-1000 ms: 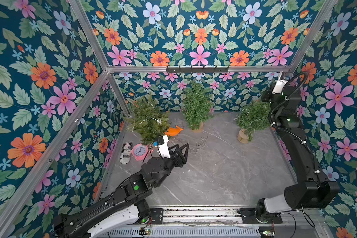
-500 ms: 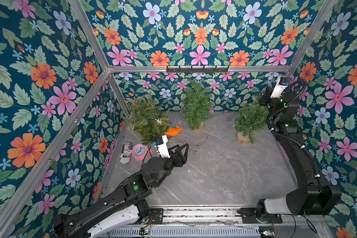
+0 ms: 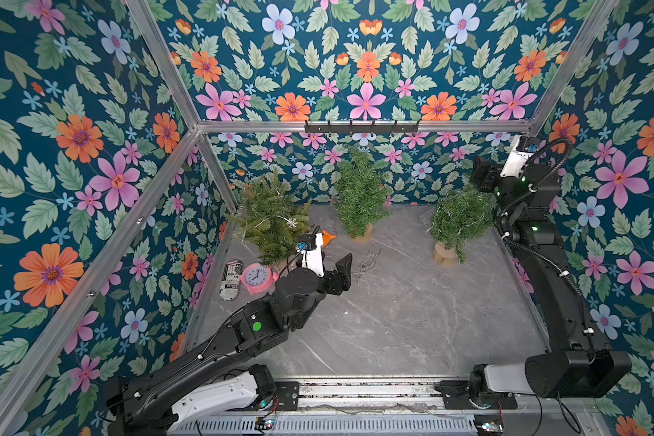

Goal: Wrap string light around the christmas tree
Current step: Place the christmas tree at the center of the board, then pick up the Christmas tree at the center of the board.

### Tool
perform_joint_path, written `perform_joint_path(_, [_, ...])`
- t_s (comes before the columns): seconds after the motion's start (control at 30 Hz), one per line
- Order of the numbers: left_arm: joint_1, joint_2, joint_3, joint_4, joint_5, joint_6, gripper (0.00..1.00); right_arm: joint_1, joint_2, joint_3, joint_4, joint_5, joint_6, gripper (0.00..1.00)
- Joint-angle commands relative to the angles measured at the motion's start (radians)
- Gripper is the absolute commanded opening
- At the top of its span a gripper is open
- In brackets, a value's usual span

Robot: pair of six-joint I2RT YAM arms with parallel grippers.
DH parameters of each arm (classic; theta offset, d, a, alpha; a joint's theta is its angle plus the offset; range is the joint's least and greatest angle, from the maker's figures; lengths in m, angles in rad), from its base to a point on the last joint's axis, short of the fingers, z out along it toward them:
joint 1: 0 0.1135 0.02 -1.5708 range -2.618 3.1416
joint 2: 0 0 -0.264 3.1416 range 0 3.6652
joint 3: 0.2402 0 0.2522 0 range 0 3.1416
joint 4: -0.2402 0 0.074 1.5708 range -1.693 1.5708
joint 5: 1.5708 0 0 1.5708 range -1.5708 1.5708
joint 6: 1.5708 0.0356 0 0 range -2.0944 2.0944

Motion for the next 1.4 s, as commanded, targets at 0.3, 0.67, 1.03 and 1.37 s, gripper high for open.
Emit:
perform_joint_path(0.3, [0.330, -0.011, -0.084, 0.205, 0.319, 0.210, 0.86, 0.000, -0.155, 0.049, -0.092, -0.102, 0.131, 1.00])
perform_joint_path(0.67, [0.351, -0.011, -0.158, 0.274, 0.316, 0.263, 0.87, 0.133, -0.195, 0.040, 0.050, -0.318, 0.270, 0.99])
perform_joint_path(1.03, [0.414, -0.026, -0.210, 0.322, 0.454, 0.230, 0.88, 0.384, 0.011, 0.070, 0.096, -0.218, 0.119, 0.99])
perform_joint_path(1.37, [0.415, 0.082, -0.158, 0.232, 0.388, 0.198, 0.82, 0.459, 0.359, 0.257, 0.103, -0.192, 0.078, 0.99])
